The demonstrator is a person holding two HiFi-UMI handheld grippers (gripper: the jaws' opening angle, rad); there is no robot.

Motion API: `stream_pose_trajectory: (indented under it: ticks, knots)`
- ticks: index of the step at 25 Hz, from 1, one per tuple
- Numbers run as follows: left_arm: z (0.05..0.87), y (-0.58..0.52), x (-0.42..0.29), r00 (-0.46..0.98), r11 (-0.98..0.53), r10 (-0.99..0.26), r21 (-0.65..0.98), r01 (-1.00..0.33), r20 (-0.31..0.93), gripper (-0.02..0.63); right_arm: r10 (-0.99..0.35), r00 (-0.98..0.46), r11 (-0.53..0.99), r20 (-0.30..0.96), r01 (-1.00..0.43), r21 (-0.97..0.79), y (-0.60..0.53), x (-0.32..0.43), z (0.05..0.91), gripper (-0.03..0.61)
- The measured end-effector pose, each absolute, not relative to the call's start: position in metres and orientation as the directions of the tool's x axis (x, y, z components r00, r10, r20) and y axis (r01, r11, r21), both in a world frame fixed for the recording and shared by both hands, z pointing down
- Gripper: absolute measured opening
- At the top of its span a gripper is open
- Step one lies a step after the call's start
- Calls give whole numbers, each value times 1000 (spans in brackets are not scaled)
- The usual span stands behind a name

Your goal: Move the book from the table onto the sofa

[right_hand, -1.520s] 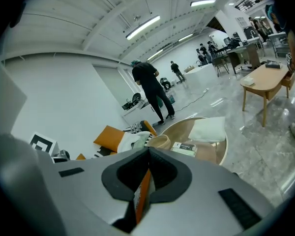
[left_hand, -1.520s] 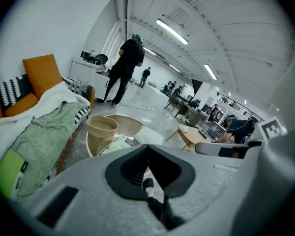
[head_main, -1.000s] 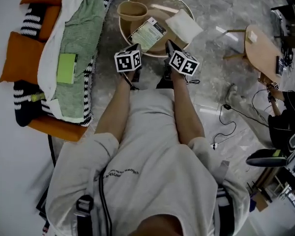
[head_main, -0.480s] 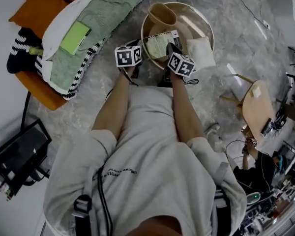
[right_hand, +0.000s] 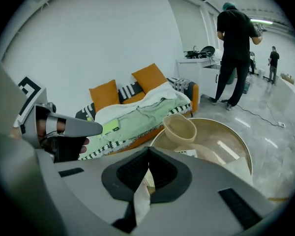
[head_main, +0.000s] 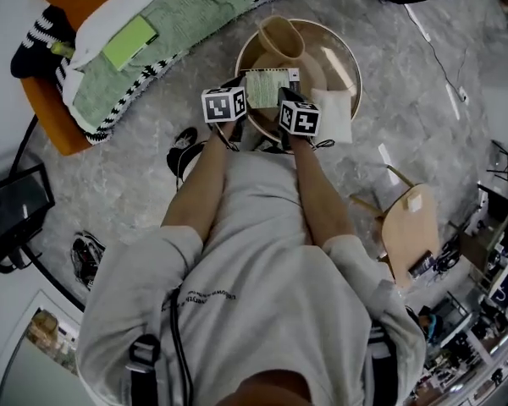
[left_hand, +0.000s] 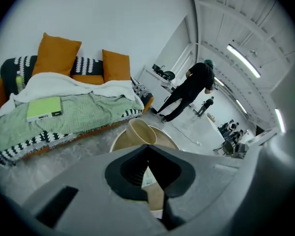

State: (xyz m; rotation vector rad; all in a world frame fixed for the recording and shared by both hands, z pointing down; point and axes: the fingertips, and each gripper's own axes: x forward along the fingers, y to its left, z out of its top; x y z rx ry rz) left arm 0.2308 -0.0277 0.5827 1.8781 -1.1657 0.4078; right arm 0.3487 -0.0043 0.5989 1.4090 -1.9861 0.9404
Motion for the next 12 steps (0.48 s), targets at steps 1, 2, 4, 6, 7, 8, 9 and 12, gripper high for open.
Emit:
stream_pose_trajectory:
  ticks: [1, 2, 4, 6, 7, 8, 9, 12]
  knots:
    - [585, -23, 237, 498, -165, -572, 502, -849, 652, 9, -567, -332, 235, 754, -942, -238, -2, 356, 603, 6]
    - [587, -19, 244, 490, -149, -580, 506, -849, 651, 9, -552, -341, 250, 761, -938, -240, 0, 364, 607, 6]
    - [587, -17, 257, 480, -133, -595, 510, -850, 644, 9, -536, -347, 262, 769, -935, -239, -1, 380, 613, 6]
    - [589, -18, 266, 466, -114, -609, 510, -853, 642, 9, -526, -354, 272, 773, -931, -242, -1, 392, 617, 6]
    - [590, -18, 267, 454, -101, -615, 506, -856, 645, 9, -518, -363, 279, 774, -928, -249, -1, 395, 620, 6]
    - [591, -19, 268, 441, -88, -622, 501, -861, 648, 9, -512, -374, 284, 773, -923, -258, -1, 397, 622, 6]
    - [590, -20, 268, 428, -75, -628, 498, -864, 650, 9, -508, -386, 285, 770, -919, -273, -2, 399, 624, 6]
    - [589, -21, 271, 403, -41, -639, 494, -868, 655, 9, -513, -428, 273, 744, -903, -332, -9, 405, 622, 6]
